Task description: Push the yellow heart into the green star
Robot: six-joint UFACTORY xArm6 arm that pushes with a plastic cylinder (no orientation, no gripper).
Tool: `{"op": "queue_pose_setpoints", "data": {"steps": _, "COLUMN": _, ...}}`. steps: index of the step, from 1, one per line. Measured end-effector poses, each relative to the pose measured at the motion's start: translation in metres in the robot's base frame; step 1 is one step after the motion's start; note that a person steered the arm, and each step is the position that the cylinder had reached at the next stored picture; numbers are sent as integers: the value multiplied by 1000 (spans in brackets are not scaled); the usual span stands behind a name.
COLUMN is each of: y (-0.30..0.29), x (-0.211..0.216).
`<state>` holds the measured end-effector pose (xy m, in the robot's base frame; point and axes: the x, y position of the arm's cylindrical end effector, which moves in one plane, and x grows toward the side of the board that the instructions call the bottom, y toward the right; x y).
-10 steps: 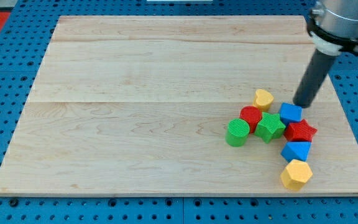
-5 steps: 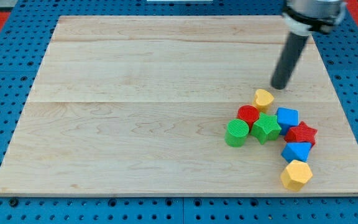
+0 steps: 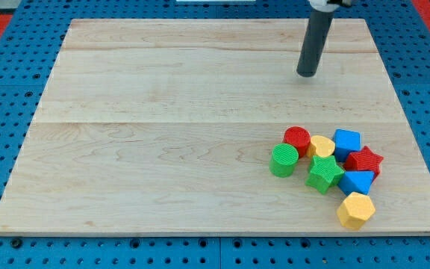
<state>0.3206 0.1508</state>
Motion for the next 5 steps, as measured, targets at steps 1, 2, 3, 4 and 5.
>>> {"op": "queue_pose_setpoints", "data": {"steps": 1, "y": -2, "x": -36}}
{"op": "queue_pose_setpoints", "data": {"steps": 2, "y": -2, "x": -61}}
{"op": "queue_pose_setpoints", "data": {"steps": 3, "y": -2, "x": -69}}
{"op": "queue_pose_setpoints", "data": {"steps": 4, "y": -2, "x": -77}}
{"op": "queue_pose_setpoints", "data": {"steps": 5, "y": -2, "x": -84}}
